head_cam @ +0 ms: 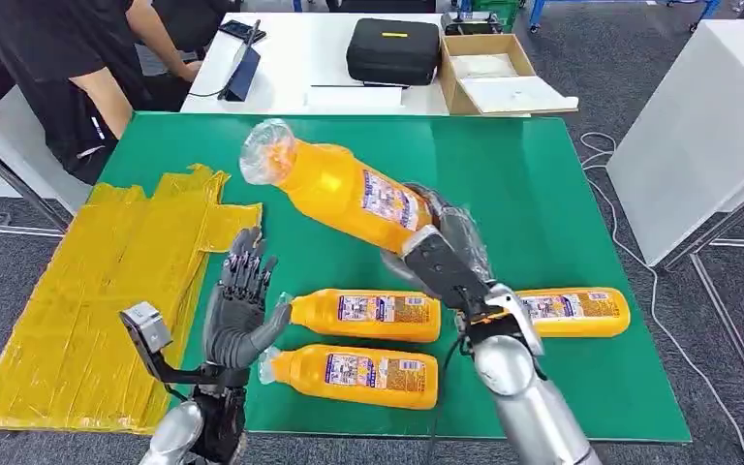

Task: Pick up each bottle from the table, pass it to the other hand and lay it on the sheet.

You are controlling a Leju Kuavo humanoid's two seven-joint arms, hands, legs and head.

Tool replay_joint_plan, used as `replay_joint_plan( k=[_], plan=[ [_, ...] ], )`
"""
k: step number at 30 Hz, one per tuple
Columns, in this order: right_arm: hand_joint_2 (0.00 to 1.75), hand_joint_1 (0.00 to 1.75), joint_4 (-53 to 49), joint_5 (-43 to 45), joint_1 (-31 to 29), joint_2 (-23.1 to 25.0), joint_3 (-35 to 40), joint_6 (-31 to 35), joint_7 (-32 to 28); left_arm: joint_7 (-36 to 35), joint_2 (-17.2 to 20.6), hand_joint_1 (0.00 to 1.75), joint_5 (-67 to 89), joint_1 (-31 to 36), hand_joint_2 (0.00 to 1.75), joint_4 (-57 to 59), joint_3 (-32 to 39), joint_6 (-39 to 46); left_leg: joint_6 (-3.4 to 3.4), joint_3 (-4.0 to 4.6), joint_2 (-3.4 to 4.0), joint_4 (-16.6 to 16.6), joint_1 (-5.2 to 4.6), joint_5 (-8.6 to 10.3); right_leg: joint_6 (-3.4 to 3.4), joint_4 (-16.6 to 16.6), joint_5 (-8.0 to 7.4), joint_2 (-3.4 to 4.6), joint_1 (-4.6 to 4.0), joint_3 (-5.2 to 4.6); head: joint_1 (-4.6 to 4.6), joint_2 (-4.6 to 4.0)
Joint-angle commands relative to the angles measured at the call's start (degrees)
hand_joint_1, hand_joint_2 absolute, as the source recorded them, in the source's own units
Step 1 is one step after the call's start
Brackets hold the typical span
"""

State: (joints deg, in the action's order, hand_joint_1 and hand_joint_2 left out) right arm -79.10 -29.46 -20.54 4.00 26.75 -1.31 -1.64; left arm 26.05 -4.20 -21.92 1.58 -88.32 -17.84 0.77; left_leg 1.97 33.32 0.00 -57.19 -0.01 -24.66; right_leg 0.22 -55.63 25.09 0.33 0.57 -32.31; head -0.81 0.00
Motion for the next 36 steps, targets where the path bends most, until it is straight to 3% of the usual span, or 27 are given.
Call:
replay_joint_plan(
  k=[1, 18, 36],
  plan=[
    [1.75, 1.75, 9.3, 0.5, -5.5, 2.4, 3.3, 0.1, -0.1, -0.4, 0.0, 0.0, -0.8, 2.5, 1.75, 2.8, -1.9, 0.6, -0.09, -0.04, 0.04, 0.0, 0.0, -0.01, -0.02, 0.0, -0.01, 0.01, 0.0, 0.03, 0.0, 0.0],
    [1.75, 1.75, 26.3, -3.0, -6.3, 8.4, 13.1, -2.0, -1.5, -2.3, -1.3, 0.0, -2.2, 4.9, 1.75, -4.3, -2.8, 5.2, -0.13, 0.05, 0.06, 0.0, 0.07, -0.04, -0.04, 0.0, 0.0, 0.04, -0.04, -0.06, 0.0, 0.0],
    [1.75, 1.75, 24.2, -5.9, -6.8, 8.9, 26.6, -5.0, -1.9, -0.3, -0.4, 0.0, 3.4, 3.1, 1.75, -6.0, 2.0, 12.8, -0.18, 0.07, -0.01, 0.0, 0.05, -0.04, -0.06, 0.0, 0.04, -0.04, -0.03, -0.07, 0.0, 0.0]
  ],
)
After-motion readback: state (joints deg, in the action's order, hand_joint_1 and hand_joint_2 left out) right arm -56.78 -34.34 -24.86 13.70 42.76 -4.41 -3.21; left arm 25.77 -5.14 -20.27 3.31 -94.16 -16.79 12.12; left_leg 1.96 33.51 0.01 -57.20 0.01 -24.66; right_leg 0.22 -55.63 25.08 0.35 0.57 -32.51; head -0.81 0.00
